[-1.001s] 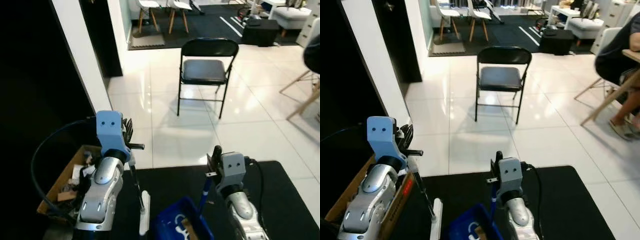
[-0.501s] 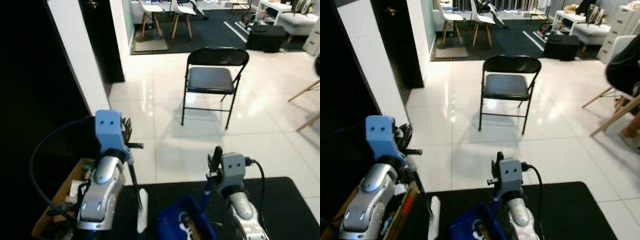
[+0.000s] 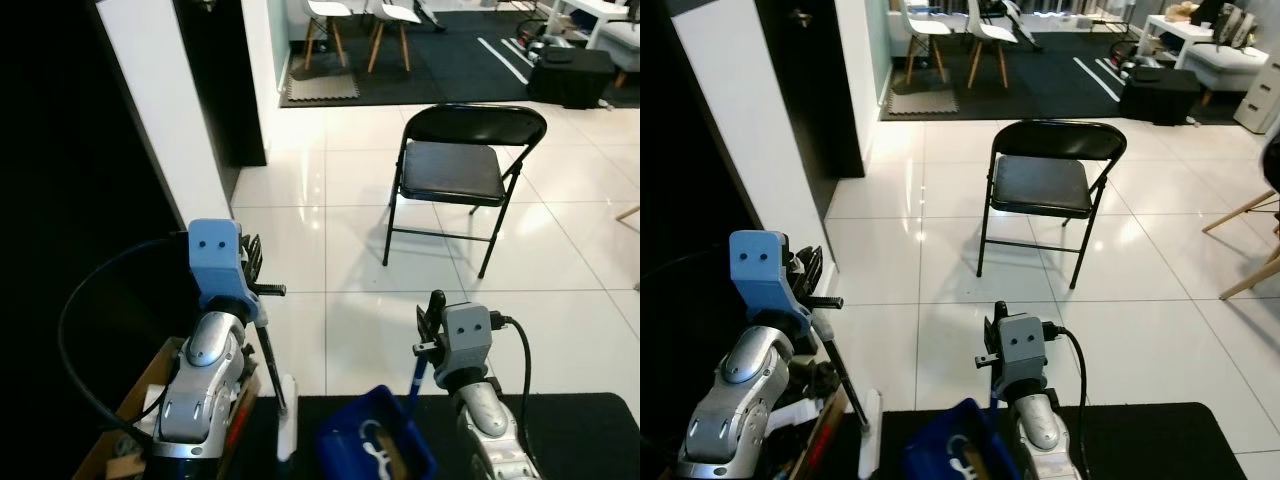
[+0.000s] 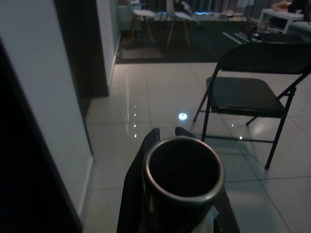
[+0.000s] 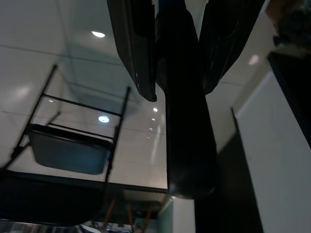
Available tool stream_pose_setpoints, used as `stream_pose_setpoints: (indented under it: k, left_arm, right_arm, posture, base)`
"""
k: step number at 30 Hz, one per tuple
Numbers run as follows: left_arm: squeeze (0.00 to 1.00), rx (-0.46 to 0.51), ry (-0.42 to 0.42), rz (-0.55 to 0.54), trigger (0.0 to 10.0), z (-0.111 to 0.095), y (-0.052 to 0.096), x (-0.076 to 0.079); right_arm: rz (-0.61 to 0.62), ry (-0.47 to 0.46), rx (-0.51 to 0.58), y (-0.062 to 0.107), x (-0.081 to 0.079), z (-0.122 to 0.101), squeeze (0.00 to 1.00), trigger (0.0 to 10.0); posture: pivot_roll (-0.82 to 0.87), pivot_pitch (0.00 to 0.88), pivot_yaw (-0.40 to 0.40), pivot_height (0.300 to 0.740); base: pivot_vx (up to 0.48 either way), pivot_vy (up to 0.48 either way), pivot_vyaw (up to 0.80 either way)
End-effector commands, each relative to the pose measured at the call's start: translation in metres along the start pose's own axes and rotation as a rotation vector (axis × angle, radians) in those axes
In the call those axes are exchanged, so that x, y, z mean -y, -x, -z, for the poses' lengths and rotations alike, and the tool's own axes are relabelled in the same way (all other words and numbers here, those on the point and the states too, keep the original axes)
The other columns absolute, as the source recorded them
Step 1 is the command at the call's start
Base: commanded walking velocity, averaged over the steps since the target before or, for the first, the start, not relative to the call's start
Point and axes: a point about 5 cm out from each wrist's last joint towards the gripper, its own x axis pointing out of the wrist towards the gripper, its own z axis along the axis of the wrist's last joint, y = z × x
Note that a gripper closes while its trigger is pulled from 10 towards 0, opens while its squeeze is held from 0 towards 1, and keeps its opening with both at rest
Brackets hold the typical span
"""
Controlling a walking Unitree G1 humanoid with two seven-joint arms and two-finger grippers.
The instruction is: Sweep floor
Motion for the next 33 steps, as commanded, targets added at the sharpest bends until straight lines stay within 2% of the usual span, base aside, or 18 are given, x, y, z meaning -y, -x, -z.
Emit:
stream_pose_setpoints:
  k: [1,18,24,29,31,33]
  left_arm:
    - [0.0,0.042,-0.004,0.009,10.0,-0.008,0.0,0.002]
    - [0.0,0.038,-0.004,0.013,10.0,-0.008,0.003,0.003]
    - [0.0,0.036,-0.007,0.041,10.0,-0.009,0.008,0.004]
    - [0.0,0.03,-0.041,0.069,10.0,-0.007,0.015,0.003]
    - [0.0,0.022,-0.054,0.065,10.0,-0.005,0.019,0.0]
    - [0.0,0.001,-0.082,0.032,10.0,-0.002,0.027,-0.011]
  right_arm:
    - [0.008,0.001,0.025,-0.001,0.002,-0.004,0.0,10.0]
    - [0.001,-0.005,0.037,-0.001,-0.001,-0.006,0.0,10.0]
    - [-0.006,-0.004,0.055,0.001,-0.003,-0.009,0.0,10.0]
    - [-0.023,-0.008,0.077,0.004,-0.009,-0.013,0.0,10.0]
    - [-0.025,-0.009,0.084,0.006,-0.01,-0.015,0.0,10.0]
    - [-0.016,-0.011,0.11,0.01,-0.009,-0.022,0.0,10.0]
  posture:
    - [0.0,0.047,0.063,0.74]
    - [0.0,0.049,0.063,0.74]
    - [0.0,0.052,0.068,0.74]
    - [0.01,0.054,0.071,0.74]
    - [0.01,0.057,0.075,0.74]
    - [0.01,0.071,0.084,0.74]
  base:
    - [0.281,0.0,0.0]
    - [0.0,0.0,0.0]
    - [0.0,0.0,0.0]
    - [0.0,0.0,0.0]
    - [0.0,0.0,0.0]
    - [0.0,0.0,0.0]
